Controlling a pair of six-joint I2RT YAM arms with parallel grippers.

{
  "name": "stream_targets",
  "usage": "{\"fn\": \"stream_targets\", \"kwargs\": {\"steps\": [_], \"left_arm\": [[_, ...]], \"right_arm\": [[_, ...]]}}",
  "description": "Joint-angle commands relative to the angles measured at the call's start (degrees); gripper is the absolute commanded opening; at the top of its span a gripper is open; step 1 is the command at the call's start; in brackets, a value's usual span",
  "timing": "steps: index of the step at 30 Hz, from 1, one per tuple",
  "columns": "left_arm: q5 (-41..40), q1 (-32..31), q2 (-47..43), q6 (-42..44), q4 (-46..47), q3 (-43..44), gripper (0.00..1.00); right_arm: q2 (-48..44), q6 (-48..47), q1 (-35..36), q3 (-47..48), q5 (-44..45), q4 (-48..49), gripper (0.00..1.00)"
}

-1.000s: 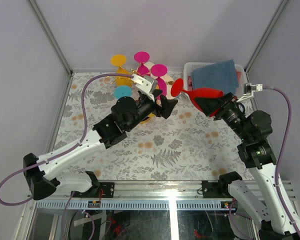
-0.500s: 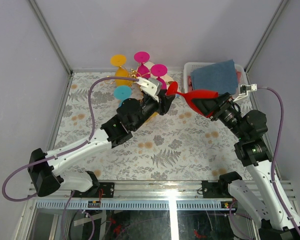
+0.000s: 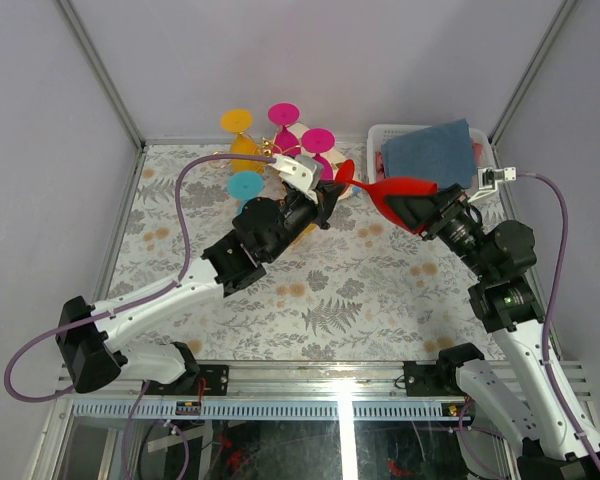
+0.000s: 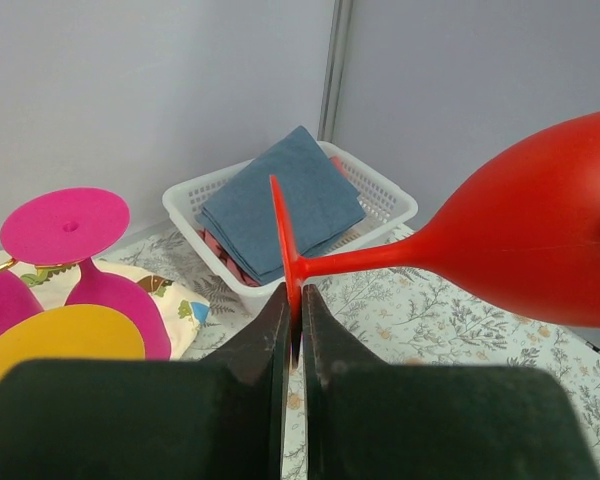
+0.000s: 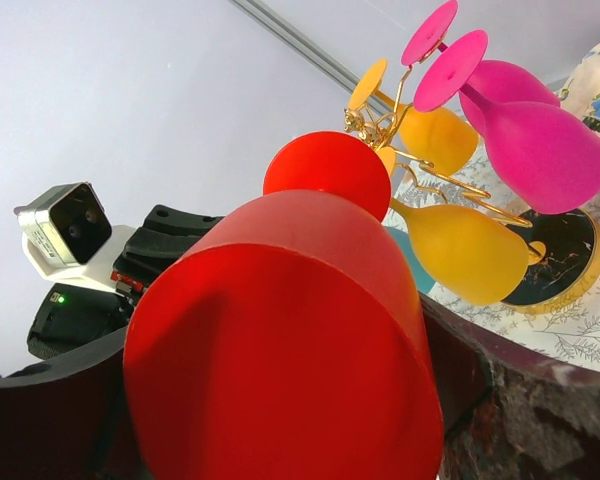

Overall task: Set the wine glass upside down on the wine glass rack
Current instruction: Adjust the wine rack at the center of the board.

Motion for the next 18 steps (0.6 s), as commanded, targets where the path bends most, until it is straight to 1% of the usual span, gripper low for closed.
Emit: {"fn": "stream_targets", "kwargs": {"steps": [1, 3, 4, 10, 18], "left_arm": [[-1.7, -0.2, -0.7, 1.3, 4.3, -0.1, 0.00], [-1.4, -0.2, -1.1, 1.3, 3.9, -0.1, 0.00], [-1.4, -0.2, -1.3, 1.4, 3.6, -0.2, 0.00], [-2.3, -0.2, -4.7, 1.3, 1.3, -1.2, 0.00], [-6.7, -0.2, -11.9, 2.0, -3.2, -3.4, 0.00]], "right_arm": [[-0.3, -0.1, -0.2, 0.5, -2.0, 2.9, 0.82], [-0.5, -0.8, -0.2, 0.8, -1.4, 1.4, 0.98], [-0.6, -1.3, -0.2, 0.9, -1.0, 0.5, 1.00], [-1.6, -7.8, -0.2, 3.7, 2.8, -7.3, 1.00], [-3.1, -16.2, -0.2, 8.4, 7.7, -15.5, 0.99]]}}
